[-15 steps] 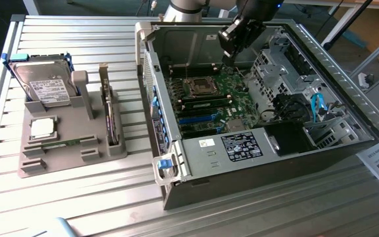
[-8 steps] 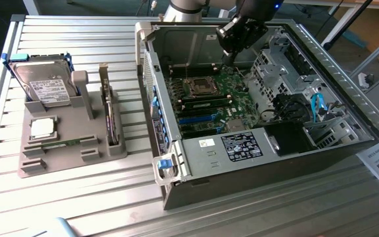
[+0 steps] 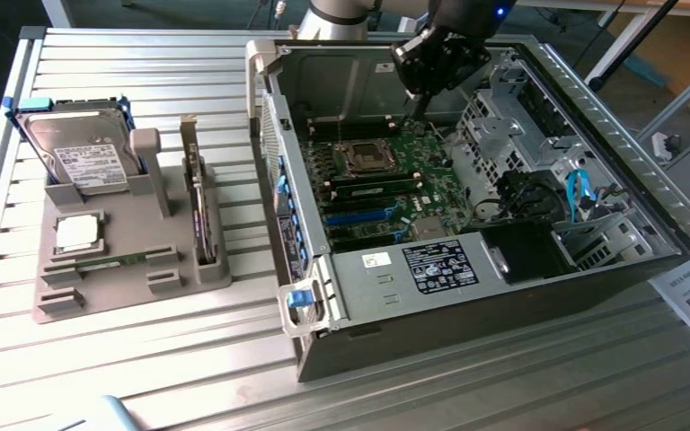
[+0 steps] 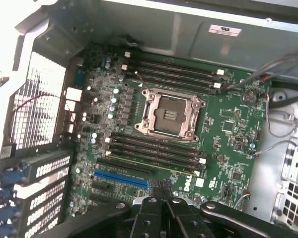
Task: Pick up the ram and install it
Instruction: 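Press down the ram until it locks into place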
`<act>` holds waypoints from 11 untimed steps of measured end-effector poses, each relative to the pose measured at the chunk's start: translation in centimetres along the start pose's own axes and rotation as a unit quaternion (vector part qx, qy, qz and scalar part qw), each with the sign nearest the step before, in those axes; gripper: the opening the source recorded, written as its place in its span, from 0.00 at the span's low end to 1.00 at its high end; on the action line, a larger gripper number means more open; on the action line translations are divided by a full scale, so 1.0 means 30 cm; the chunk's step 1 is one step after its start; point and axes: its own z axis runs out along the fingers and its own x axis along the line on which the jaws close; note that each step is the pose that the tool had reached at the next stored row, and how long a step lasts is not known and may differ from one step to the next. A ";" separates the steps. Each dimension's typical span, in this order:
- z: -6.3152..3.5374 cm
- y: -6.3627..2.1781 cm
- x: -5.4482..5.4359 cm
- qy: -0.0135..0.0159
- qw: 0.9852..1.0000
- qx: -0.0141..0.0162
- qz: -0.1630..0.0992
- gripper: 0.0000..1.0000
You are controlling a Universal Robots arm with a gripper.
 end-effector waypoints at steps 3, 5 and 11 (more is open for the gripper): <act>0.000 0.000 0.000 -0.001 1.000 -0.002 0.031 0.10; 0.000 0.000 0.000 -0.001 0.999 -0.002 0.032 0.10; 0.001 0.002 0.011 -0.007 0.999 -0.002 0.032 0.10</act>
